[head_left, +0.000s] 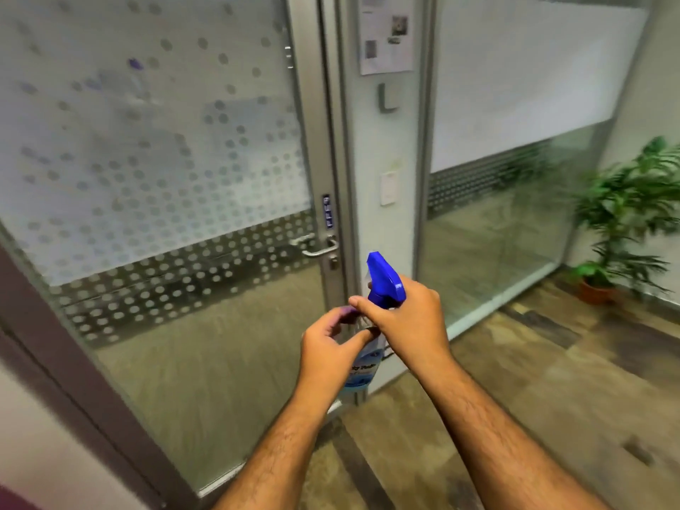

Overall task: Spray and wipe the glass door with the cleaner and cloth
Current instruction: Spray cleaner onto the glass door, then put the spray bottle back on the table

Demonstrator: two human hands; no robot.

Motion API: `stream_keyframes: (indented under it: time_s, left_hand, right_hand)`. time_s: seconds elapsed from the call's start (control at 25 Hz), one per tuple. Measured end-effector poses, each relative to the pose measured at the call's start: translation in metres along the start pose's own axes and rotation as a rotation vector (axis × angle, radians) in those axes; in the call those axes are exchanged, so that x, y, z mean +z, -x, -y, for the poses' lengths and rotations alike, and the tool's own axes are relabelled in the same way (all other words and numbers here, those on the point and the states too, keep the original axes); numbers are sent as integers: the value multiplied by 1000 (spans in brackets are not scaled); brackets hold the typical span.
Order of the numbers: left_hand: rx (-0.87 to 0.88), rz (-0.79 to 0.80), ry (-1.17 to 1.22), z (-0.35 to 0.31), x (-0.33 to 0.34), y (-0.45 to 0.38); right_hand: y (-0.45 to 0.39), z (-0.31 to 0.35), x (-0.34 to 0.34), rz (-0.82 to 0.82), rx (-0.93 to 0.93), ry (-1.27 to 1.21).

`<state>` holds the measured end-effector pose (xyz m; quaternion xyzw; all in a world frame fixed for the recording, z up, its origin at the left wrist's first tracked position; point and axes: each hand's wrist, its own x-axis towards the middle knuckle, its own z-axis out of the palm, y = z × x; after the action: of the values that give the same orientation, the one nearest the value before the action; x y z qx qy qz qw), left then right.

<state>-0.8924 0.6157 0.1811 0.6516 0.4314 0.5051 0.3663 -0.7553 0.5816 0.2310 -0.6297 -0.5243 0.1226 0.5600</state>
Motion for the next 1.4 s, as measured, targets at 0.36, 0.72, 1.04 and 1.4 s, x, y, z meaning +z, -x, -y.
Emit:
stream_keyframes:
  time_s: [0.36, 0.72, 1.04, 1.4]
  left_hand:
    - [-52, 454, 107, -76, 259, 100]
    - [-86, 793, 127, -141, 508, 249]
    - [-177, 1050, 166, -171, 670, 354]
    - [-114, 1378, 125, -201, 840, 422]
  right_hand:
    - [50, -133, -266, -262, 233, 164]
    - [147, -246, -521, -484, 455, 350]
    - [228, -311, -667, -750, 663, 342]
    - [263, -399, -806, -925, 839, 434]
